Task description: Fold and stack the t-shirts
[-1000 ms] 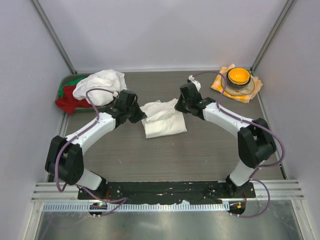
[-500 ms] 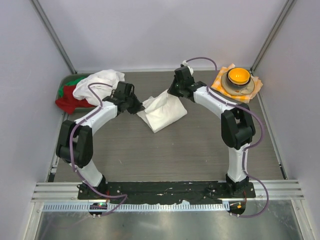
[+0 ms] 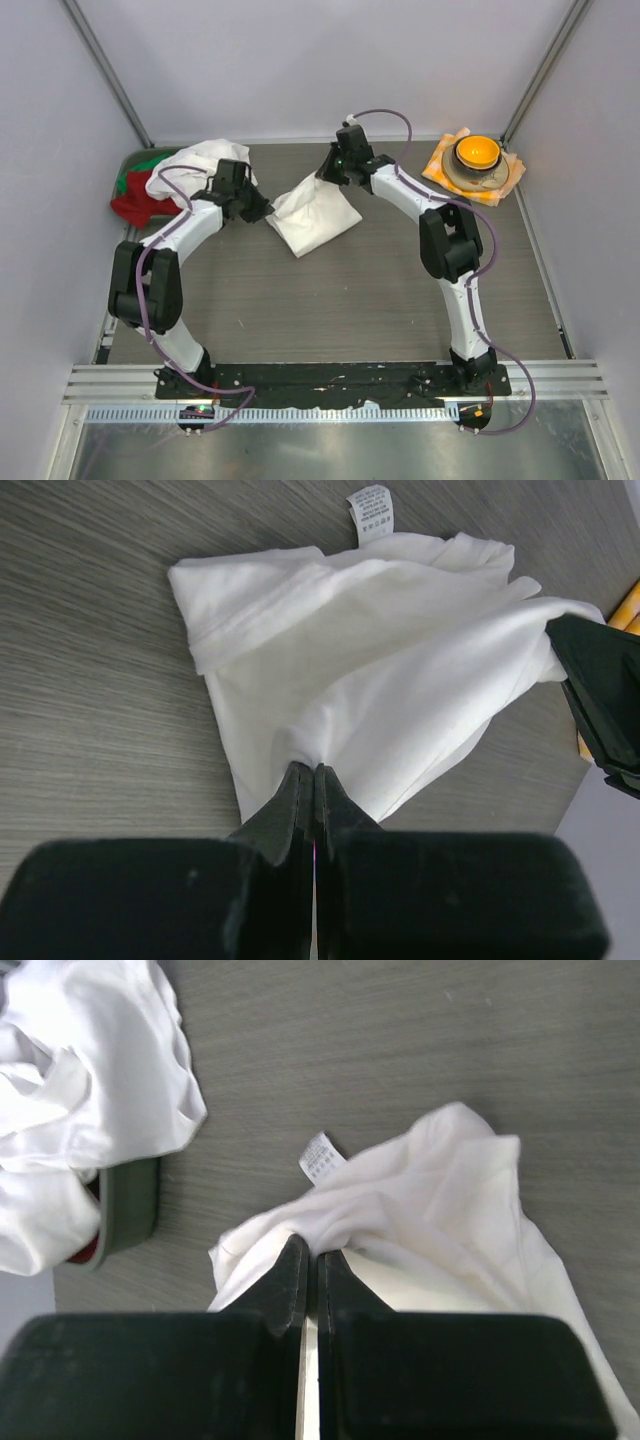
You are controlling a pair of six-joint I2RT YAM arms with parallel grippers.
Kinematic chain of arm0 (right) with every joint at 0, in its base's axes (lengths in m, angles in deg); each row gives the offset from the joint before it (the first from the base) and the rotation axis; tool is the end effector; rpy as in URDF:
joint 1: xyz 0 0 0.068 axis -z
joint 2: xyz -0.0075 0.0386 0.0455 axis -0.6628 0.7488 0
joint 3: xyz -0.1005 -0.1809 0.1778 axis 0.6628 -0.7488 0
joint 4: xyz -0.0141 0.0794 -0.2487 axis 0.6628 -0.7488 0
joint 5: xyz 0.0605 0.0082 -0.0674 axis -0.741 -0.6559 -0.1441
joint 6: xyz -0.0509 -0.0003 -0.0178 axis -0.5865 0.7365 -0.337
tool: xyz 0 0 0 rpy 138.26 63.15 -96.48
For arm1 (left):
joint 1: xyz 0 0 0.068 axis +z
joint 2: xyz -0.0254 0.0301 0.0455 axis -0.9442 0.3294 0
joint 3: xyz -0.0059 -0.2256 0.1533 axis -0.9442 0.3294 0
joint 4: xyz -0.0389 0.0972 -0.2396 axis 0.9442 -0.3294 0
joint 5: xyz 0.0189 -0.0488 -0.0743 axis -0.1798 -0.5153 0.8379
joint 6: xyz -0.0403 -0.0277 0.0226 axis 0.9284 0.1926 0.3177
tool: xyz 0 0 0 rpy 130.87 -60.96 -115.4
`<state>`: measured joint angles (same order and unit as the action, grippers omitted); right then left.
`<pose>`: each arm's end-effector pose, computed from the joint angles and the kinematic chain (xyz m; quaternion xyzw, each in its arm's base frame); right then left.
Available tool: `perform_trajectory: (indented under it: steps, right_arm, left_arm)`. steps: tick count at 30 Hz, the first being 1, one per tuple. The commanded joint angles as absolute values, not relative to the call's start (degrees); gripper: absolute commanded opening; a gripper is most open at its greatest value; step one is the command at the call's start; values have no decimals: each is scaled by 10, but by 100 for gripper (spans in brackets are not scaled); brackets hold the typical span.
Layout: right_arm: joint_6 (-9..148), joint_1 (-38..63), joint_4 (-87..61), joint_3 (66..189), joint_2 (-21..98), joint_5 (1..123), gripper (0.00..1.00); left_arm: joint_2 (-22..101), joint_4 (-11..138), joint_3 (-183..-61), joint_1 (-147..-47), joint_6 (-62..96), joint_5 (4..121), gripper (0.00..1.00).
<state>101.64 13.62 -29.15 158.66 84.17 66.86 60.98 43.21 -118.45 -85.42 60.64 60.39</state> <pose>0.4553 0.2432 0.2348 0.0743 0.8892 0.2696 0.3622 0.3570 -0.0972 0.2346 -0.3052 0.8753 -0.2534 0.2767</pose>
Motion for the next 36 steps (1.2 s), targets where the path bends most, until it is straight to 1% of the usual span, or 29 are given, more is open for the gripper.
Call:
perform_trajectory:
  steps: [1, 2, 3, 4, 5, 6, 7, 9, 10, 11, 13, 14, 17, 18, 19, 24, 26, 28, 33, 36]
  right_arm:
    - [1008, 137, -196, 1646, 892, 645, 9]
    - [1007, 138, -195, 1675, 905, 648, 19]
    - [998, 138, -193, 1688, 915, 652, 51]
    - [991, 137, -185, 1690, 920, 661, 66]
    - [985, 137, -175, 1679, 914, 670, 79]
    - [974, 138, -145, 1665, 901, 687, 92]
    - [968, 137, -129, 1622, 869, 694, 95]
    - [957, 137, -61, 1561, 819, 729, 97]
    - [946, 137, -44, 1500, 794, 741, 97]
    - [940, 137, -26, 1472, 744, 752, 97]
    - [922, 137, -3, 1419, 703, 766, 98]
    - [918, 137, -7, 1410, 679, 763, 98]
    - [917, 135, -35, 1389, 660, 734, 99]
    - [917, 135, -23, 1377, 646, 723, 99]
    - [919, 135, -11, 1350, 639, 710, 99]
    - [946, 140, 43, 1329, 664, 633, 100]
    - [967, 147, 88, 1326, 694, 603, 100]
    - [973, 149, 97, 1337, 710, 593, 100]
    - [991, 159, 104, 1362, 741, 570, 100]
    - [983, 159, 96, 1357, 740, 564, 100]
  left_arm:
    - [612, 448, -1194, -826, 620, 550, 4]
    - [618, 431, -1204, -817, 631, 517, 39]
    - [628, 421, -1210, -813, 637, 494, 66]
    - [633, 411, -1219, -810, 639, 451, 97]
    - [636, 399, -1241, -809, 632, 437, 100]
    - [638, 374, -1253, -809, 628, 424, 100]
    - [634, 368, -1262, -809, 621, 418, 100]
    - [609, 371, -1257, -812, 615, 415, 100]
    - [577, 373, -1249, -821, 615, 412, 100]
    - [558, 375, -1233, -826, 614, 409, 100]
    - [514, 378, -1212, -849, 611, 410, 100]
    - [503, 380, -1208, -858, 611, 420, 100]
    - [485, 396, -1201, -899, 618, 442, 100]
    - [487, 406, -1201, -911, 619, 458, 100]
    - [492, 448, -1197, -928, 621, 473, 100]
    - [587, 542, -1216, -943, 645, 562, 100]
    - [636, 600, -1224, -941, 642, 558, 100]
    - [655, 649, -1224, -941, 643, 562, 100]
    - [727, 726, -1216, -938, 667, 590, 100]
    - [758, 770, -1187, -938, 690, 606, 100]
